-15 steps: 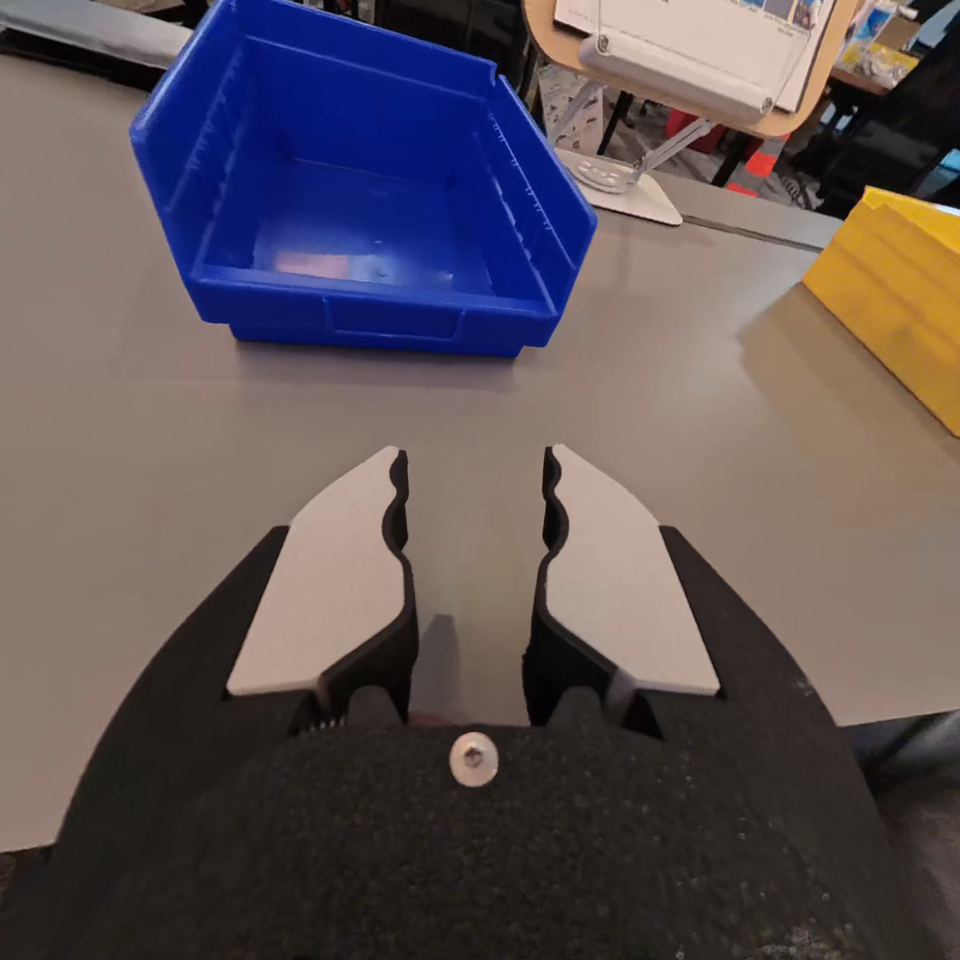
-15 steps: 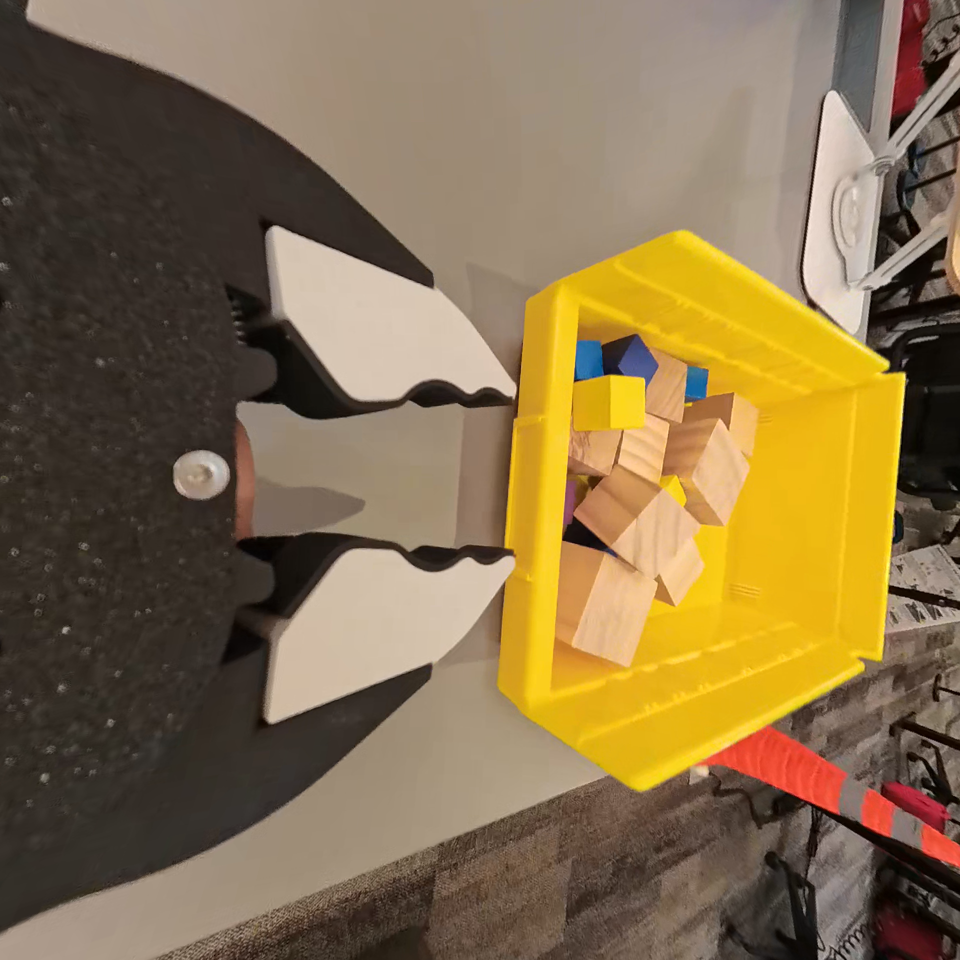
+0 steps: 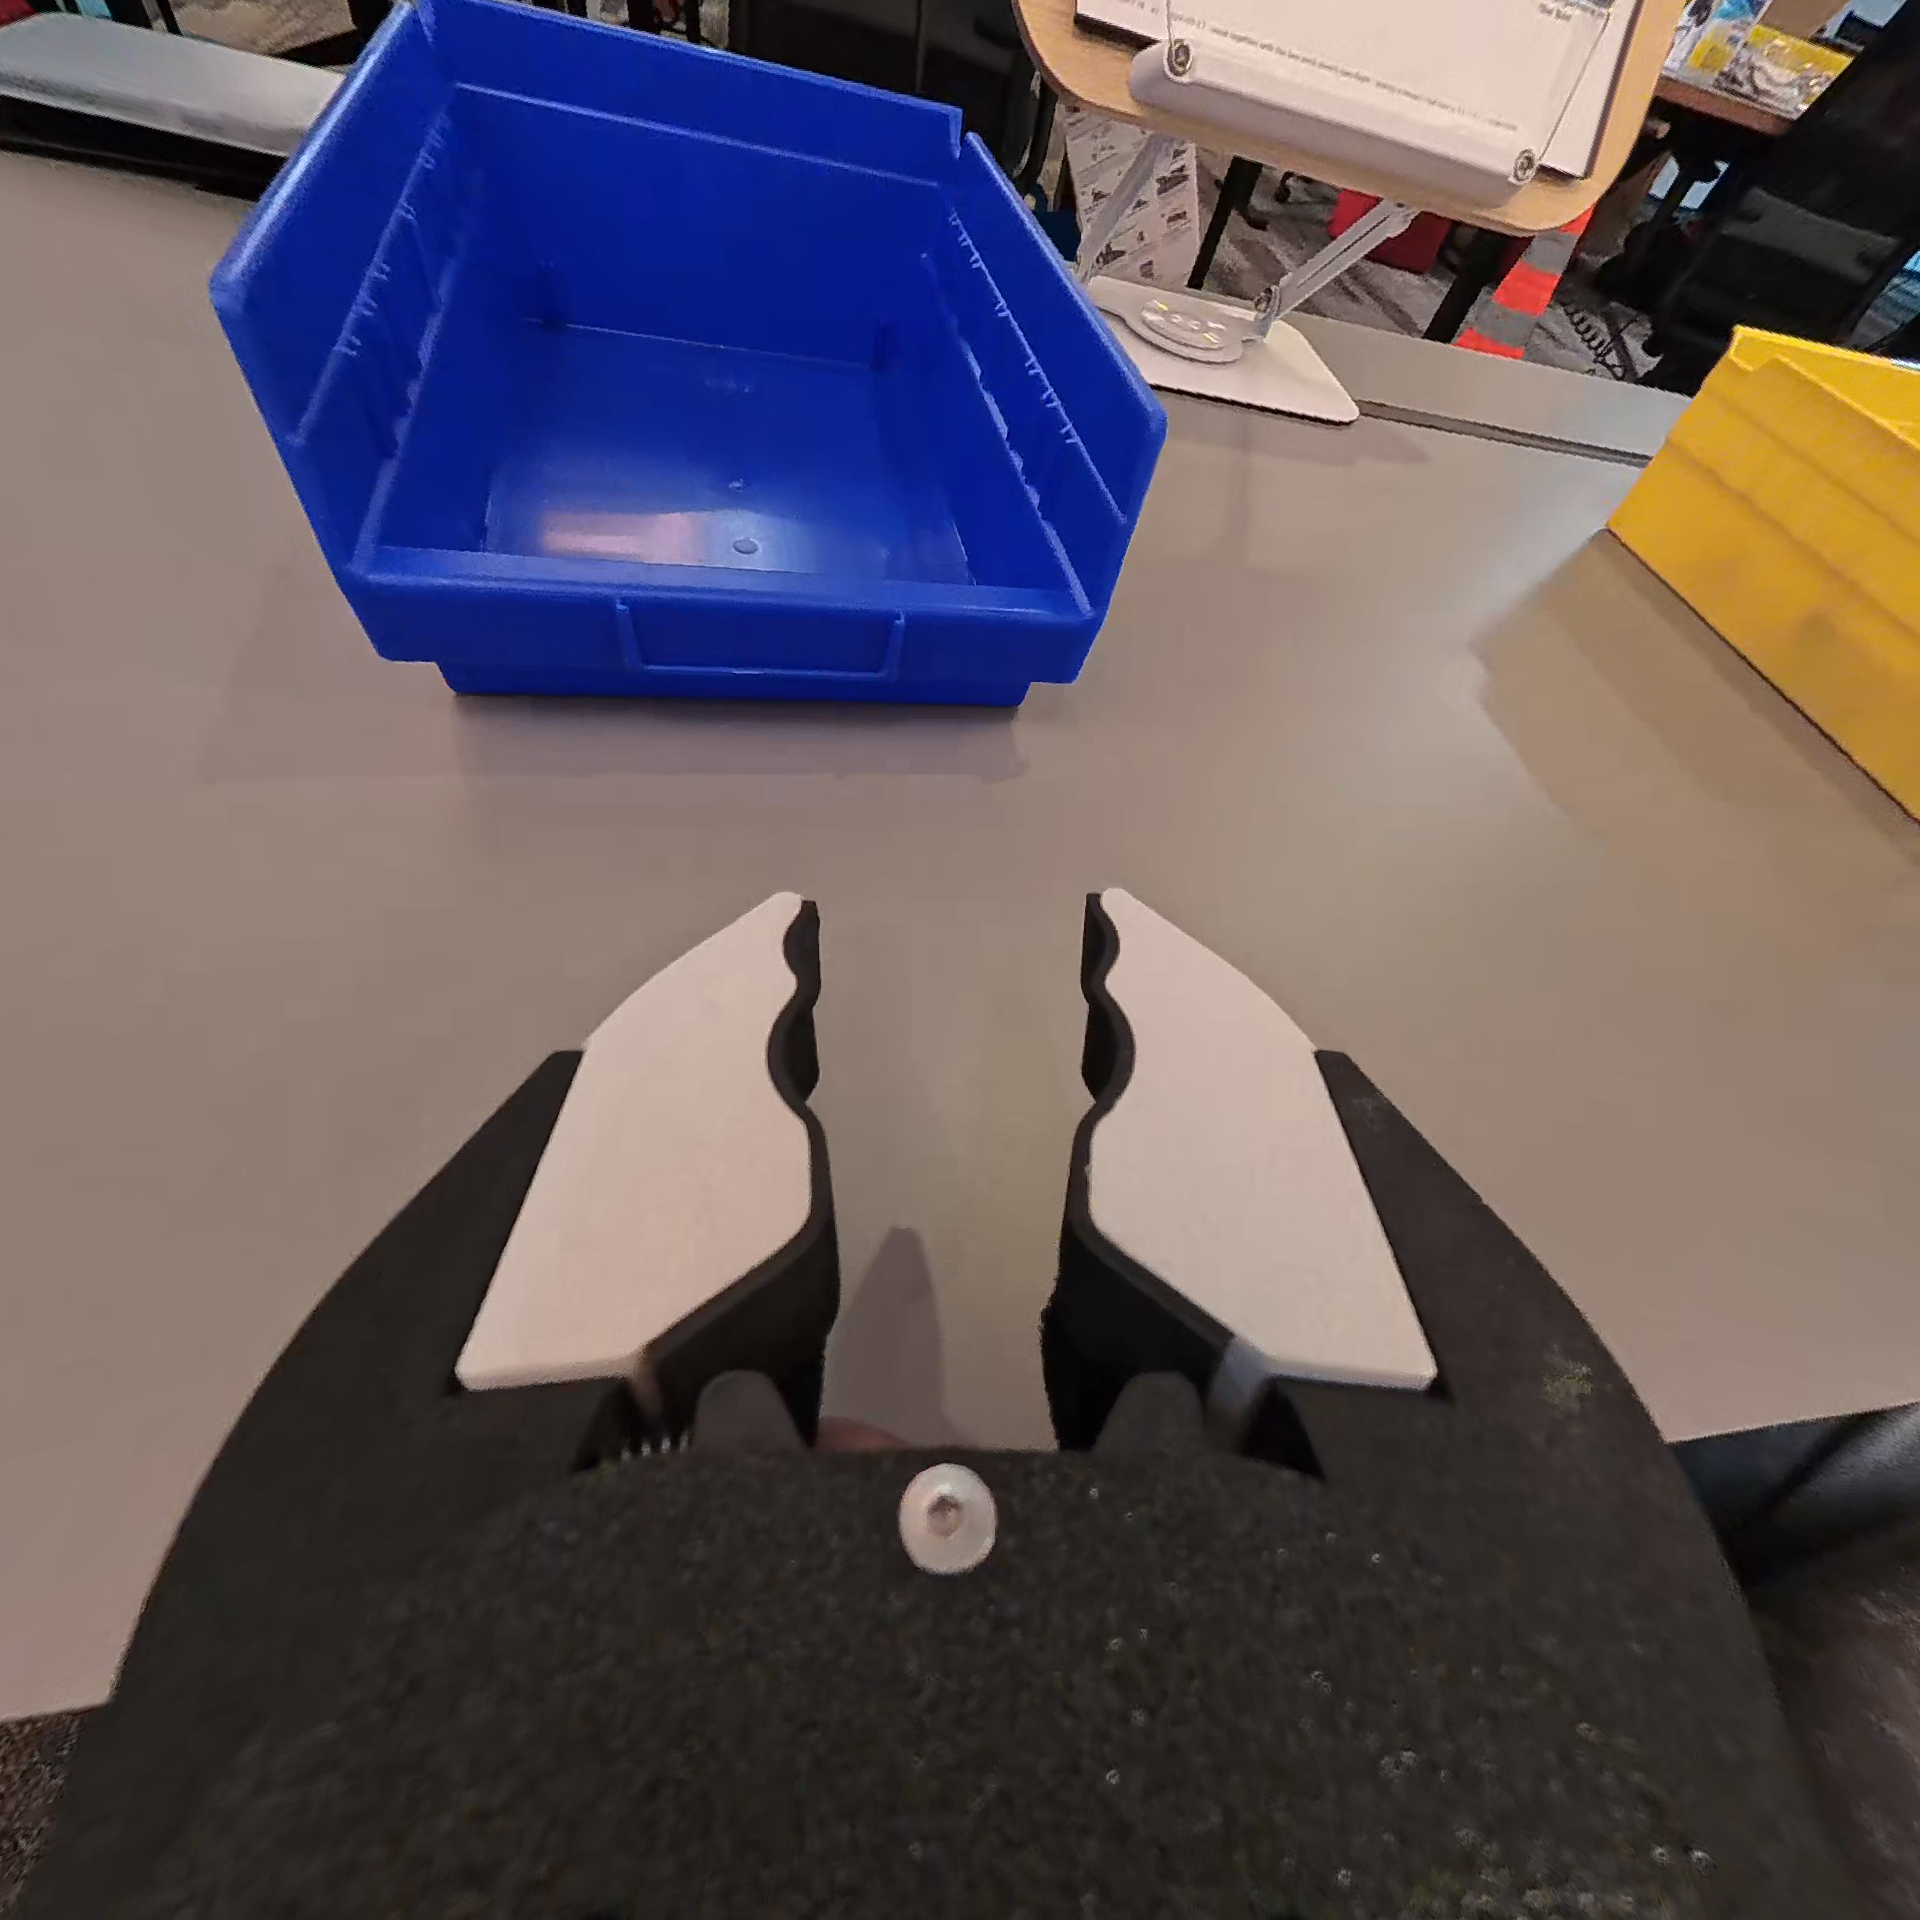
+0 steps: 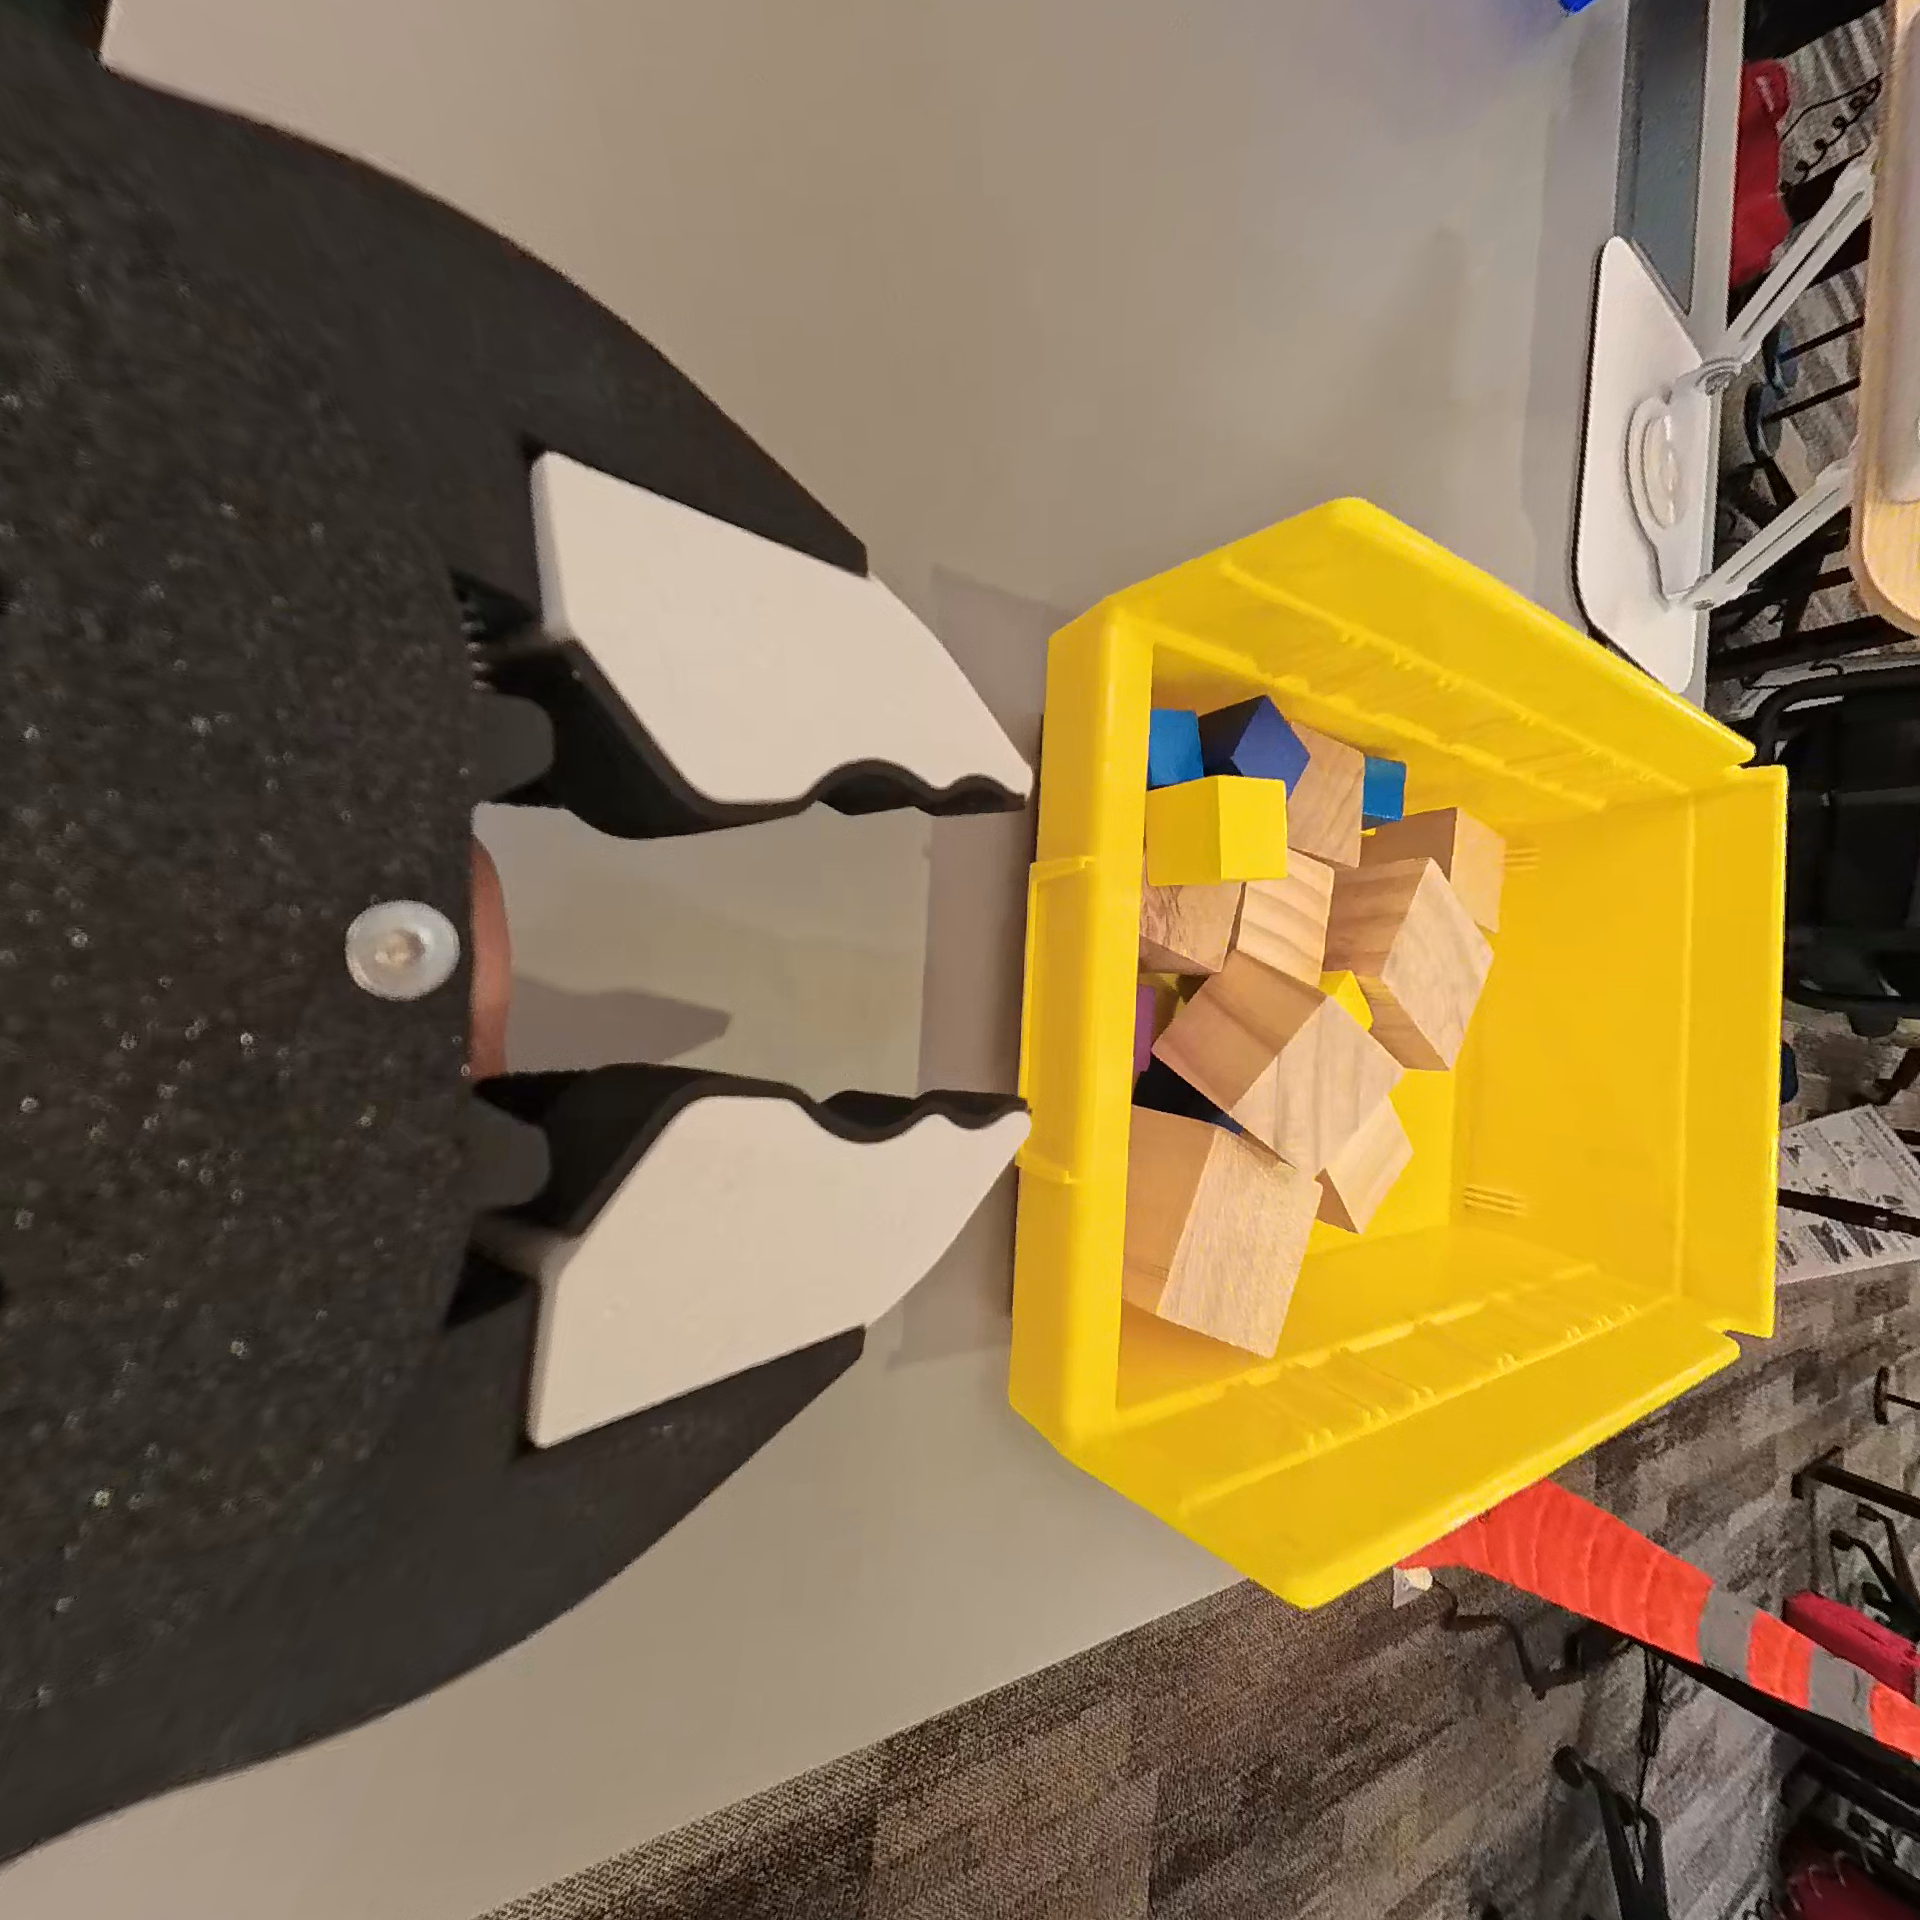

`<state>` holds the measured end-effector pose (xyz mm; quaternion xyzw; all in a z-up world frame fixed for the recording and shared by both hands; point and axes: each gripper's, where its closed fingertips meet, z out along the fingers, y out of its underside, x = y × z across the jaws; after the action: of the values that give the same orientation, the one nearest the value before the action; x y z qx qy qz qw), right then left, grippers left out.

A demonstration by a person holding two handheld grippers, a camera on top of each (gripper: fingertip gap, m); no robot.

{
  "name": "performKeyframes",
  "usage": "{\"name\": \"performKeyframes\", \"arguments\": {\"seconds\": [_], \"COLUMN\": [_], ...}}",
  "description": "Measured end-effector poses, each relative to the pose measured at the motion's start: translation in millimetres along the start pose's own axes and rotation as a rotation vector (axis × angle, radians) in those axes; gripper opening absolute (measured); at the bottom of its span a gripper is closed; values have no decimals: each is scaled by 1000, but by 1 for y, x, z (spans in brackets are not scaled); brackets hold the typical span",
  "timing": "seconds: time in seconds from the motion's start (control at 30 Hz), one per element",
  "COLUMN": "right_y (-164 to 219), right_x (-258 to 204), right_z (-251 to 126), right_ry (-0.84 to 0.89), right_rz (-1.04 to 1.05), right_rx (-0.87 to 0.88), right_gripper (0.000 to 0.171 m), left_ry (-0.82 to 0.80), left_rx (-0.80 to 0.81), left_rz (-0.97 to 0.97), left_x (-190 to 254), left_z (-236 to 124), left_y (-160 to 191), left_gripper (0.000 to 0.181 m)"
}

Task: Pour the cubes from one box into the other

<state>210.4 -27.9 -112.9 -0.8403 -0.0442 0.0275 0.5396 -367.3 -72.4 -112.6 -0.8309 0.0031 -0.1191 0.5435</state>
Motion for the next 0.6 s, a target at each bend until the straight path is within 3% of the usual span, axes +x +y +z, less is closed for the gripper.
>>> {"name": "performKeyframes", "arguments": {"seconds": [0.3,0.37,0.47,0.53,0.6], "right_y": [4,4,-9,-7,-4], "right_x": [4,11,15,15,18], "right_z": [-1,-5,-7,-6,-6], "right_ry": [12,41,44,32,41], "right_rz": [14,44,78,77,48], "right_rx": [1,11,67,60,45], "right_gripper": [51,51,51,51,51], "left_ry": [11,164,318,470,510], "left_rx": [35,90,65,-25,-107], "left_rz": [-59,-101,57,126,180], "left_x": [15,76,203,294,361], "left_z": [-3,-6,14,36,68], "left_y": [-8,-32,-40,-20,6], "left_gripper": [43,42,51,59,65]}}
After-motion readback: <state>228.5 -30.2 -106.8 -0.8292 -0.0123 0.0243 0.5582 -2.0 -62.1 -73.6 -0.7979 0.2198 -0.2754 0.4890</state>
